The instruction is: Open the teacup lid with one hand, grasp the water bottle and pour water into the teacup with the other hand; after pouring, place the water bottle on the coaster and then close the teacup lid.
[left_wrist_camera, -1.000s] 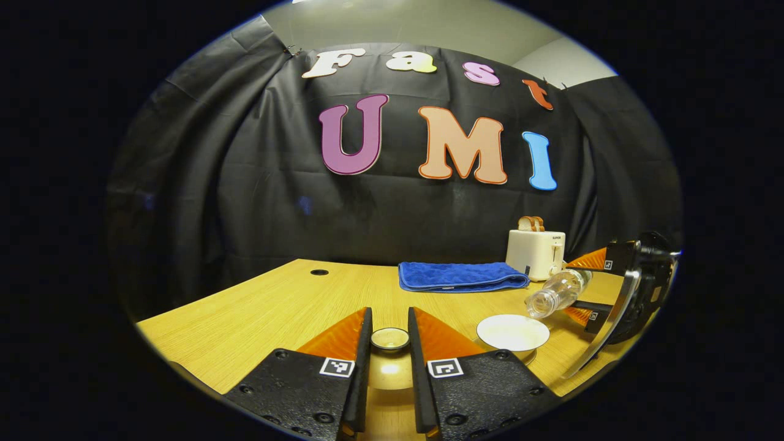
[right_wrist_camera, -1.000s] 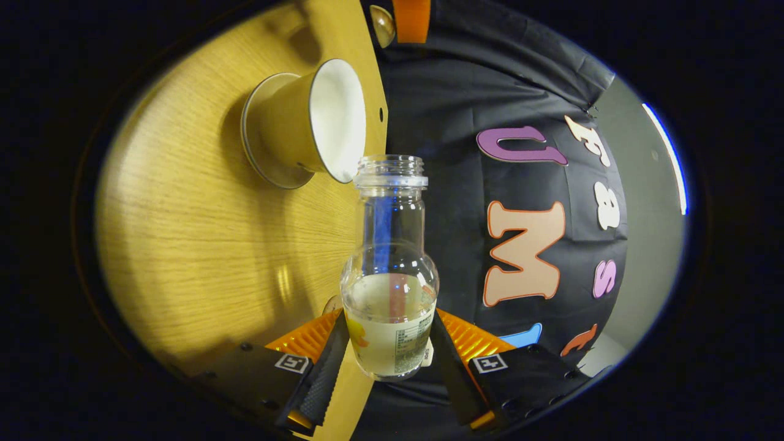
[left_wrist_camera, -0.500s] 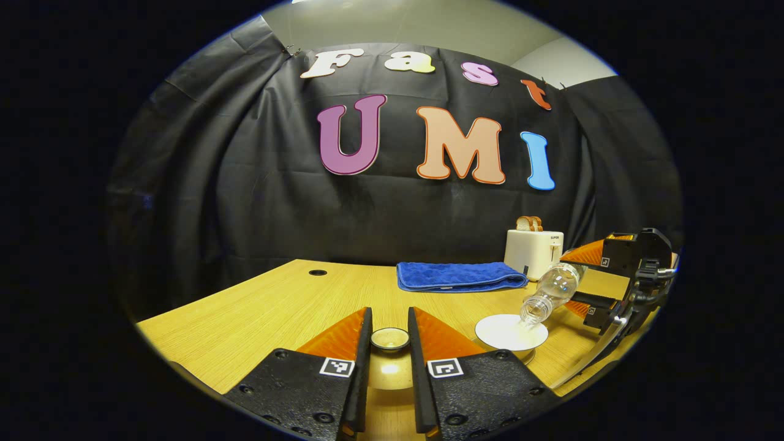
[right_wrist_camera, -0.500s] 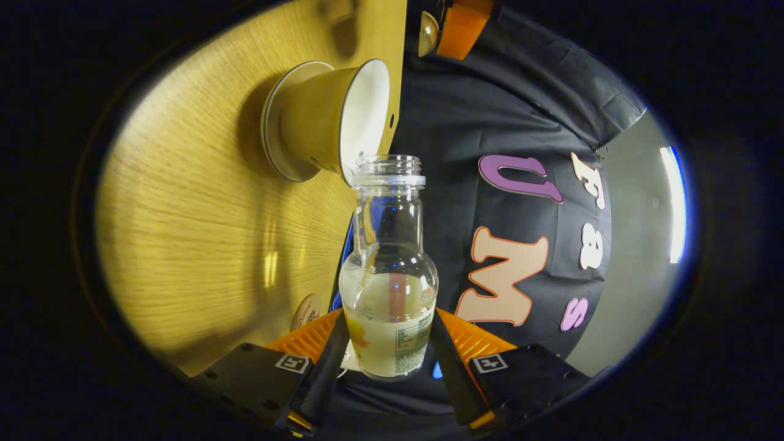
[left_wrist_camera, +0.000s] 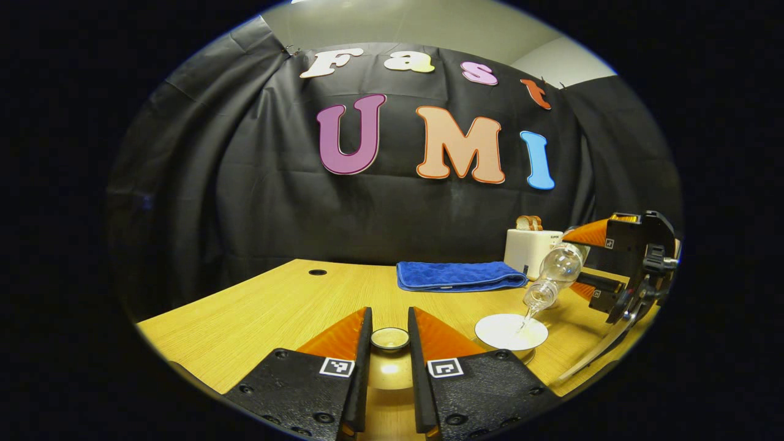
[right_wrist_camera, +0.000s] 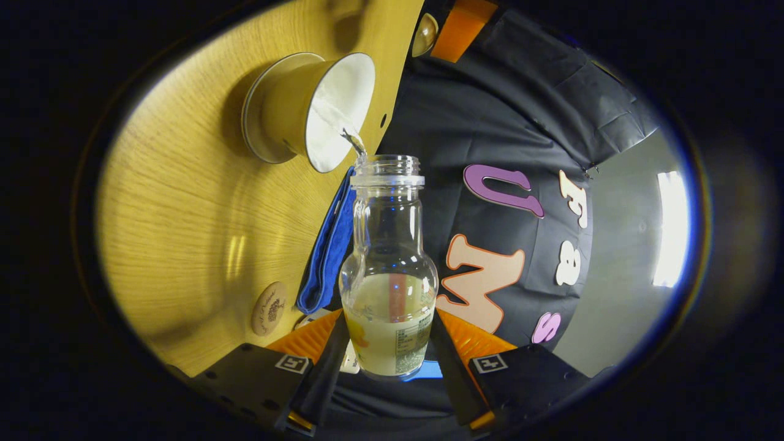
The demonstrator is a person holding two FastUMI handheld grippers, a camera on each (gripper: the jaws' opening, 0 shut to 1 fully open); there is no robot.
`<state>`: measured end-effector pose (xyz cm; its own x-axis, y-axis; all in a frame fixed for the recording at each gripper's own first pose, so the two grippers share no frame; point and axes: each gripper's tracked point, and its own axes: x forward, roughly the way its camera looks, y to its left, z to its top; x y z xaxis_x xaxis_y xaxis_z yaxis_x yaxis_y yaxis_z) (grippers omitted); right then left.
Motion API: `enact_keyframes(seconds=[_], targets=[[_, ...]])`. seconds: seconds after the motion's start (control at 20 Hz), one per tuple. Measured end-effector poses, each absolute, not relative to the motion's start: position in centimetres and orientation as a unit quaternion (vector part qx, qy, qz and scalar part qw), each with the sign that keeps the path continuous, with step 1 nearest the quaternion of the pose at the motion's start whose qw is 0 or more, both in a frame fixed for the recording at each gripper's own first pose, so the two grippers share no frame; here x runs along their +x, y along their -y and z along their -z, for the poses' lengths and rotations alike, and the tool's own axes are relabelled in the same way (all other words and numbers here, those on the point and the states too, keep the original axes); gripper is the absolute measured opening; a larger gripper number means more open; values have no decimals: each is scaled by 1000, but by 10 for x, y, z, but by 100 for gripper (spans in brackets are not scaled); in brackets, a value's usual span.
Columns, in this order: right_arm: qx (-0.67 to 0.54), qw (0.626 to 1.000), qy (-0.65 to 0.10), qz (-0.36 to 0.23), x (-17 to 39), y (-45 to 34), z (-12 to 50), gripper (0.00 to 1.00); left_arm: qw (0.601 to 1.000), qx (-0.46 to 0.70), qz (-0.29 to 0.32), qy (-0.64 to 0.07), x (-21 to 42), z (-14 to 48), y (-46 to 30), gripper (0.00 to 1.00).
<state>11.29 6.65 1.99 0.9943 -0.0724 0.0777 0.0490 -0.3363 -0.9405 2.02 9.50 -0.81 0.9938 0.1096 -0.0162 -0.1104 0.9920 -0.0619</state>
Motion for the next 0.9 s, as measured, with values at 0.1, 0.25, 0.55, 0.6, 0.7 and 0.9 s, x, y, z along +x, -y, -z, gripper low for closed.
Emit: enact_keyframes(seconds=[0.1,0.25,0.55,0.6,0.7,0.9], targets=[[-819,571,-2,57,113,-66,-26,80,998,-31,-55,-7,20,8,-94,29],[-826,561,11,61,115,-70,-36,81,998,-31,-54,-5,19,8,-94,29],[-842,536,29,64,115,-77,-44,81,998,-32,-55,-6,20,8,-94,29],[-844,531,31,63,115,-78,-43,80,998,-33,-55,-5,20,8,-94,29],[-853,517,38,61,116,-82,-40,80,998,-33,-54,-5,20,8,-94,29],[-869,490,44,52,121,-87,-35,81,998,-33,-54,-5,19,8,-94,29]])
